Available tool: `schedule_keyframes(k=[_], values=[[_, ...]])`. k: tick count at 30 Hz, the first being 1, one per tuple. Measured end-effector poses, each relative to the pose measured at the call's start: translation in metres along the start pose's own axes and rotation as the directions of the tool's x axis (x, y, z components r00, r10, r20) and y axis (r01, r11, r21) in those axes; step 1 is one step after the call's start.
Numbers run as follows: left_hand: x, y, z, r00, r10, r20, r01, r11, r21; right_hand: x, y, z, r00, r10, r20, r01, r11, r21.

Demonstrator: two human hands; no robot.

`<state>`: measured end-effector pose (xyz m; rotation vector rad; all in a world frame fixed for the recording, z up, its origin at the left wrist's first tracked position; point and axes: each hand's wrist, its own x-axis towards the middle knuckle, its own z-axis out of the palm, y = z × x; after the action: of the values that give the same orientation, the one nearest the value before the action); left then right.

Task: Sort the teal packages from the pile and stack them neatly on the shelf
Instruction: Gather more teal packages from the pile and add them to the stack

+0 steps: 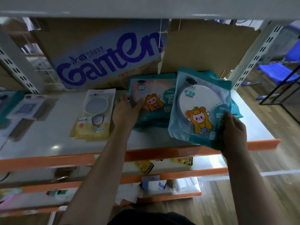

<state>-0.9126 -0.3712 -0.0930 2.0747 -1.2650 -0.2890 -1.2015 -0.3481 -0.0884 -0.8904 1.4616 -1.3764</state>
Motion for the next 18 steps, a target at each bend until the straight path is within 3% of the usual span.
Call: schedule_keyframes(k=[5, 9, 13, 18], values=[[-0.017, -0.023, -0.015, 0.967, 0.239, -0.085, -0.248, 0.962, -0.112, 0.008, -0.019, 0.023, 0.986, -0.096, 0.139, 0.11, 0.989, -0.097], [-0.034, -0.058, -0.031, 0.913, 0.402, -0.071, -0.392, 0.912, 0.12, 0.021, -0.036, 0.053, 0.957, -0.117, 0.266, 0.153, 0.981, -0.12], [-0.048, -0.086, -0.035, 0.963, 0.267, 0.037, -0.264, 0.905, 0.332, 0.038, -0.049, 0.091, 0.929, -0.082, 0.361, 0.155, 0.972, -0.178], [-0.053, -0.08, -0.036, 0.947, 0.32, 0.038, -0.313, 0.882, 0.353, 0.051, -0.054, 0.12, 0.889, -0.013, 0.457, 0.164, 0.942, -0.292]])
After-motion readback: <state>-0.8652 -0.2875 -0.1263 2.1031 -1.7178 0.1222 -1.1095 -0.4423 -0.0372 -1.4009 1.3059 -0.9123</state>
